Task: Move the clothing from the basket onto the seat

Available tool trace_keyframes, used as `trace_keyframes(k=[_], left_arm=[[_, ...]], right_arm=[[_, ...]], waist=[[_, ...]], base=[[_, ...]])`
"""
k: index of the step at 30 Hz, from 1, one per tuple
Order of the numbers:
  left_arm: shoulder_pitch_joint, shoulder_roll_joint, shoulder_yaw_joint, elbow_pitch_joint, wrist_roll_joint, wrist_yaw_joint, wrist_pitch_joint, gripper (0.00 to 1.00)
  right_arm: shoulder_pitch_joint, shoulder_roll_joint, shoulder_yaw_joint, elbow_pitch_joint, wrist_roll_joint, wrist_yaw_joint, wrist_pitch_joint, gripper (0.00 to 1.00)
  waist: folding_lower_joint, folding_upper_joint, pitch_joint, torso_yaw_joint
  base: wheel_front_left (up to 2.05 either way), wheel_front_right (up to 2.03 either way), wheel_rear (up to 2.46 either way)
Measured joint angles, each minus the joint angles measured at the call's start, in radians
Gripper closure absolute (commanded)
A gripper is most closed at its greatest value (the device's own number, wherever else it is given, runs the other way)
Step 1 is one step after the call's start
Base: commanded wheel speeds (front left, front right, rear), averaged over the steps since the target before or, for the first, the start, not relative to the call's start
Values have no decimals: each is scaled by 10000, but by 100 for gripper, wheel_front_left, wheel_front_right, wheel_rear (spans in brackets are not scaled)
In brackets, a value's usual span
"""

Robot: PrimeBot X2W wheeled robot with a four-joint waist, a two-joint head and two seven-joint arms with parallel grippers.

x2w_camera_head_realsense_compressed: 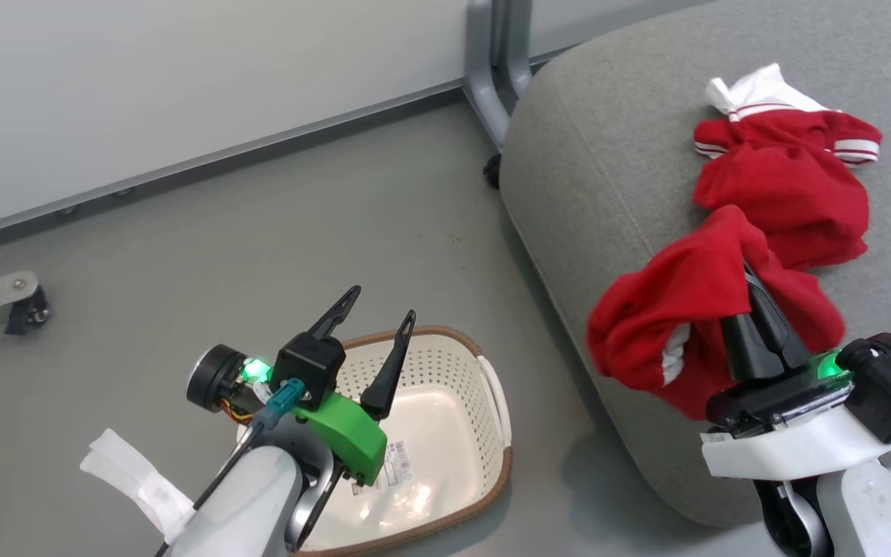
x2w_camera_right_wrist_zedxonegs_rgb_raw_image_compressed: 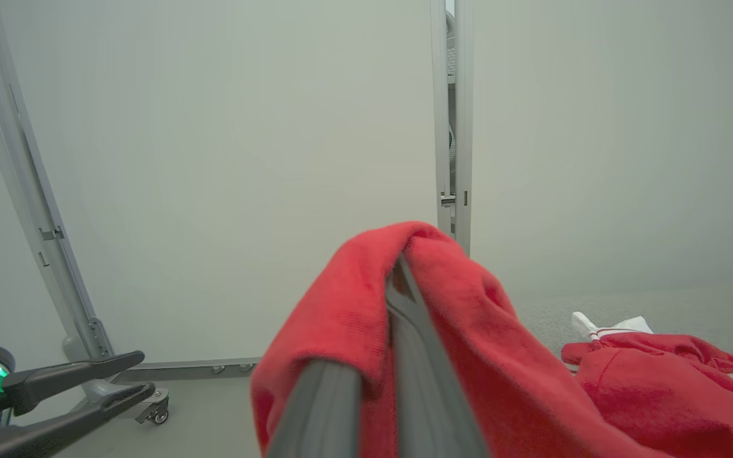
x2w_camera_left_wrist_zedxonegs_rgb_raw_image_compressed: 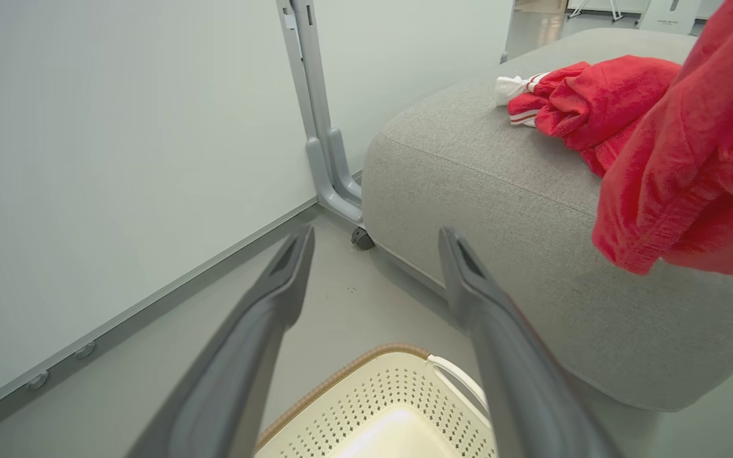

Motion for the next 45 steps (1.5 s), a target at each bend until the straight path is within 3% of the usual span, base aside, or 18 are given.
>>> trace_keyframes(k=[12, 17, 26, 29, 36, 41, 45], left_arm=[[-230, 255, -278, -138, 33, -63, 339, 0], [-708, 165, -763, -117, 142, -376, 646, 0], [-1296, 63, -1532, 192, 33, -702, 569, 0], [-1315, 63, -1756, 17, -332, -721, 514, 0], [-1544, 222, -2228, -1143, -798, -755, 736, 0], [-1571, 301, -2489, -2355, -805, -755, 1122, 0], [-1682, 341, -2610, -3206, -688, -698, 1475, 0]], right_arm=[[228, 391, -63, -408, 69, 0, 0, 100], [588, 669, -713, -635, 79, 0, -2, 100], [1013, 930, -1204, -999, -6, 0, -2, 100], [809, 957, -1557, -1114, 458, 0, -2, 100], [-1667, 940, -2569, -614, 1001, -8, -2, 100], [-4243, 936, -3149, 119, 433, -8, 0, 100], [-6431, 261, -3833, 1078, 102, -4, 4, 100]], waist=[[0, 0, 501, -2224], [0, 0, 808, -3079], [0, 0, 1646, -3612], [0, 0, 1875, -3667], [0, 0, 2651, -3660], [0, 0, 3363, -3538], [0, 0, 3968, -3245]], base=[[0, 0, 0], [0, 0, 0], [10, 10, 10], [3, 3, 3], [0, 0, 0], [0, 0, 0], [0, 0, 0]])
